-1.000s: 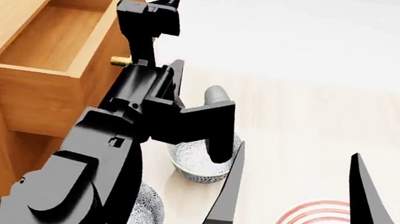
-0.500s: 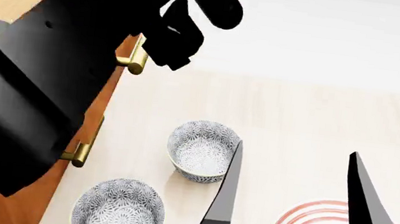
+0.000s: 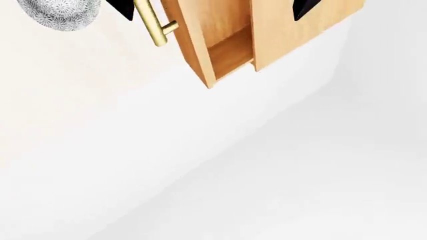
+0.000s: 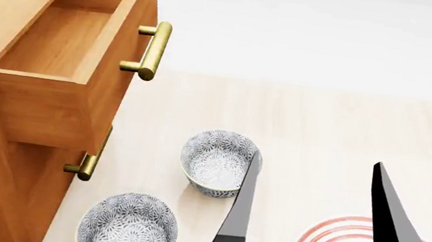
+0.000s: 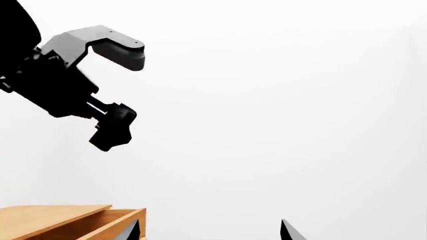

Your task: Open the top drawer of the cabinet.

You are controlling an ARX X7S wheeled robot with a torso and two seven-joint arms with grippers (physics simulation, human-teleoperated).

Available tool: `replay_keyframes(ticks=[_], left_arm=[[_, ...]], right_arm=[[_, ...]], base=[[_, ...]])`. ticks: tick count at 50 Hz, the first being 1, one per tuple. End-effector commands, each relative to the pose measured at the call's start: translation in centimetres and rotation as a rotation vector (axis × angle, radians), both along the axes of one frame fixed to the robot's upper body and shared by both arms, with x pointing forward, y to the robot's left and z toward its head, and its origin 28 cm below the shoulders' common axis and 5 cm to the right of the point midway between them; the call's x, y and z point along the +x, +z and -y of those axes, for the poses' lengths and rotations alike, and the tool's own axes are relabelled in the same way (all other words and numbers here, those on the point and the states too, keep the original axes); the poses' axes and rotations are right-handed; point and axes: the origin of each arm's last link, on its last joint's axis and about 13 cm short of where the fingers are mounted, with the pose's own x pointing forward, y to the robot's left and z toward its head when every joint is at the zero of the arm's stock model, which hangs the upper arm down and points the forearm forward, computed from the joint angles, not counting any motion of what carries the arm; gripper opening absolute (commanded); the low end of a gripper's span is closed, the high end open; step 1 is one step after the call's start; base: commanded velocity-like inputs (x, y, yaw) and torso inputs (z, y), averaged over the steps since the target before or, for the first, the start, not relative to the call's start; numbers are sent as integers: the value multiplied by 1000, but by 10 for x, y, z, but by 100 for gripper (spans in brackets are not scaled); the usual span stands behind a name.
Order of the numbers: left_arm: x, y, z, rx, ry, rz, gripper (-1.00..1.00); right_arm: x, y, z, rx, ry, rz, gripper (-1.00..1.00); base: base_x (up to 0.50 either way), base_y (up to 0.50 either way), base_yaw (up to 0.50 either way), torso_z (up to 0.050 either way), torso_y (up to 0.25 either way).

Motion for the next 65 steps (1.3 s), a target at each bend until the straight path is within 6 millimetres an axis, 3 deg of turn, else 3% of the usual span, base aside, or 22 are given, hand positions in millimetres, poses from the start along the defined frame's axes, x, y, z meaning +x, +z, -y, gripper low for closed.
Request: replay_keyframes(ticks=[1, 3, 4, 12, 18, 19, 20, 24, 42, 65], left_arm=[[-20, 36, -12, -314, 91, -200, 100], [-24, 37, -12, -329, 99, -245, 100], [-24, 40, -12, -381, 195, -225, 100], [-32, 39, -7, -489, 193, -393, 100], [-34, 36, -6, -480, 228, -450, 100], [-37, 29, -5, -401, 307, -521, 100], [-39, 30, -3, -436, 246, -552, 100], [-37, 34, 1, -539, 263, -587, 100], [-32, 30, 2, -633, 267, -665, 100], [-13, -5, -1, -455, 248, -557, 100]], right_arm=[[4, 2, 1, -1, -9, 21, 100], [4, 2, 2, 0, -10, 22, 100], [4, 2, 2, -1, -13, 20, 100], [5, 1, 0, -7, -5, 14, 100], [4, 2, 1, -6, -5, 18, 100], [5, 2, 0, -8, -3, 19, 100], [5, 2, 0, -8, -3, 19, 100], [5, 2, 0, -7, -3, 17, 100], [4, 1, 0, 1, -1, 15, 100], [4, 2, 1, 3, -1, 21, 100]], base=[[0, 0, 0, 0, 0], [0, 0, 0, 0, 0], [0, 0, 0, 0, 0], [0, 0, 0, 0, 0], [0, 0, 0, 0, 0], [0, 0, 0, 0, 0], [0, 0, 0, 0, 0], [0, 0, 0, 0, 0], [0, 0, 0, 0, 0], [0, 0, 0, 0, 0]])
